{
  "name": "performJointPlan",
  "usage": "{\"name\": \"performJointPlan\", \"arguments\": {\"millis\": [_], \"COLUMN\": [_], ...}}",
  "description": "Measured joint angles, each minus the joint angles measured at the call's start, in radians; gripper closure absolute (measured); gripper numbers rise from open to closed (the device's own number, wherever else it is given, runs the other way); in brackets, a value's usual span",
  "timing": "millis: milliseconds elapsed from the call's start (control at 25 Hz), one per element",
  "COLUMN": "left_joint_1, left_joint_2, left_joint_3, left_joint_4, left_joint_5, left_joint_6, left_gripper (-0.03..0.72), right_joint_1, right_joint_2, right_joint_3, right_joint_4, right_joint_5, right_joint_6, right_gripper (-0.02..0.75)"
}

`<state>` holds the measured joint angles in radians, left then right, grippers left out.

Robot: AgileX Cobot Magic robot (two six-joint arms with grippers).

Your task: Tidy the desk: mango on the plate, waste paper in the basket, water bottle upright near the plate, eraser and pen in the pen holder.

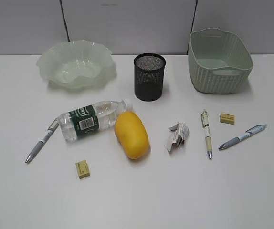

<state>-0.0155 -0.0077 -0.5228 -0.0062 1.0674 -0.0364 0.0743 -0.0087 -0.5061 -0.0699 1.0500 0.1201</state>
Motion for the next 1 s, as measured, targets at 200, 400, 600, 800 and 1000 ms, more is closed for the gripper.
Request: {"name": "performJointPlan", "arguments": {"millis": [200,400,600,800,1000], "left_joint_1": [0.000,0.000,0.000,0.000,0.000], "left_joint_2": [0.000,0.000,0.000,0.017,0.164], "left_joint_3": [0.000,0.000,0.000,-0.016,-0.080], "left_joint_4": [0.000,0.000,0.000,-0.016,-0.017], "left_joint_5": [0.000,0.000,0.000,-0.022,-0.180], "left_joint_6": [0.000,0.000,0.000,0.000,0.000], "left_gripper": [0.024,0.032,0.073,0.094,0.097], "right_joint_1": [0.000,0.000,0.000,0.000,0.000], "right_joint_2": [0.000,0.000,0.000,0.000,0.000], "right_joint_3": [0.000,0.000,0.000,0.000,0.000], "right_joint_4": [0.000,0.000,0.000,0.000,0.000], "right_joint_5": [0.000,0.000,0.000,0.000,0.000], "right_joint_6": [0.000,0.000,0.000,0.000,0.000], "right_gripper": [0.243,0.243,0.243,0.243,0.243]}}
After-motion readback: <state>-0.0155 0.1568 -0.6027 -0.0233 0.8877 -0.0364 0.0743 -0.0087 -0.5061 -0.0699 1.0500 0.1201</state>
